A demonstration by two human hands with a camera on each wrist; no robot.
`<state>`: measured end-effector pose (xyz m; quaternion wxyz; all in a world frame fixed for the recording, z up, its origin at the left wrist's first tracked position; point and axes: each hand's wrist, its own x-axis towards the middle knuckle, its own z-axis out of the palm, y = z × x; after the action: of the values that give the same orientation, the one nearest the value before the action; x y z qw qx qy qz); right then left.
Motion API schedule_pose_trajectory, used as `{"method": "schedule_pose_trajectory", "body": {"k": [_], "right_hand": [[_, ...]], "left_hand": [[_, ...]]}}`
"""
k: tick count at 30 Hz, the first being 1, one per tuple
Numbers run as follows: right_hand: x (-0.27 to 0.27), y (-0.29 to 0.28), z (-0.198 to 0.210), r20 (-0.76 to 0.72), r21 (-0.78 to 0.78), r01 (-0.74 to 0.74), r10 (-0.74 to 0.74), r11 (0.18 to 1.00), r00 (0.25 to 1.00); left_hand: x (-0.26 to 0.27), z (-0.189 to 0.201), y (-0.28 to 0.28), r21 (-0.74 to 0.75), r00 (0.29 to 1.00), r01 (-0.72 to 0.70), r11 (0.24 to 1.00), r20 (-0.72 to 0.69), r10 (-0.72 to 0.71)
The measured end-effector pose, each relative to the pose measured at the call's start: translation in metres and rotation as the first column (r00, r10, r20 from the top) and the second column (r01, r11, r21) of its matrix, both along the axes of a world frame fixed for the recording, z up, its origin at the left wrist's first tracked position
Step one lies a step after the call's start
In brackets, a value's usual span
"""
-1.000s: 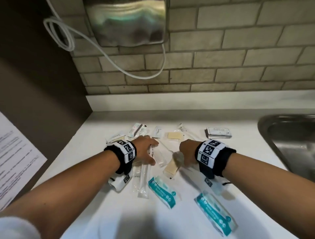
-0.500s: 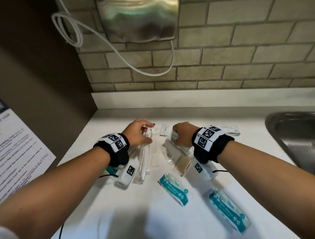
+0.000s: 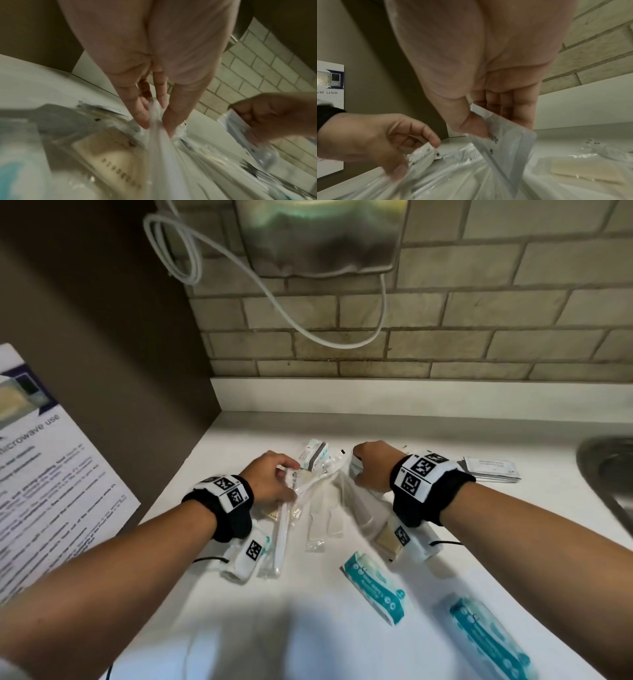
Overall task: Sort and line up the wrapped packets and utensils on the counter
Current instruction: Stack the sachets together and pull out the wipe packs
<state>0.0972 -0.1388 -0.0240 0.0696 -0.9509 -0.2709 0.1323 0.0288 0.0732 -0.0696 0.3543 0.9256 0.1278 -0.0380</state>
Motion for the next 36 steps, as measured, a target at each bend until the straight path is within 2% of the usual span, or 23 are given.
{"method": "schedule_pose_trajectory", "body": {"k": [6,11,15,18,21,24,27,29,33,36], "right_hand": [[0.01,0.002,0.006,0.029,0.007,0.034,-0.034,0.999,0.999],[0.021,-0.008,0.011,0.052,0.045,0.109,-0.111,0.993,0.992],[0.027,-0.02,0.013,0.029,0.077,0.169,-0.172,0.983,0.985],[0.029,-0.031,0.01,0.016,0.08,0.205,-0.207,0.976,0.978],[0.033,-0.039,0.008,-0.008,0.104,0.223,-0.223,0.969,0.975],[0.041,-0.046,0.007,-0.075,0.159,0.212,-0.202,0.964,0.976],[0.054,-0.052,0.004,-0.19,0.309,0.247,-0.195,0.919,0.962],[0.059,-0.051,0.001,-0.215,0.38,0.275,-0.205,0.883,0.955],[0.062,-0.043,-0.003,-0.235,0.481,0.305,-0.214,0.822,0.948],[0.061,-0.038,-0.006,-0.216,0.52,0.328,-0.25,0.789,0.944]], "left_hand": [[-0.001,-0.011,-0.034,0.057,0.977,0.2,0.978,-0.086,-0.194],[0.014,-0.005,-0.053,-0.058,0.973,0.212,0.976,-0.083,-0.216],[0.062,0.009,-0.071,0.132,0.967,0.234,0.963,0.068,-0.245],[0.101,0.006,-0.086,0.245,0.965,0.26,0.934,-0.04,-0.258],[0.122,-0.006,-0.098,0.459,0.955,0.291,0.839,-0.194,-0.225],[0.131,-0.013,-0.103,0.553,0.959,0.274,0.787,-0.215,-0.183],[0.139,-0.015,-0.101,0.497,0.944,0.287,0.819,-0.293,-0.153],[0.141,-0.01,-0.1,0.433,0.944,0.274,0.858,-0.291,-0.155],[0.14,0.002,-0.097,0.186,0.993,0.113,0.976,-0.054,-0.105],[0.131,0.015,-0.091,-0.072,0.993,0.065,0.995,0.1,-0.058]]}}
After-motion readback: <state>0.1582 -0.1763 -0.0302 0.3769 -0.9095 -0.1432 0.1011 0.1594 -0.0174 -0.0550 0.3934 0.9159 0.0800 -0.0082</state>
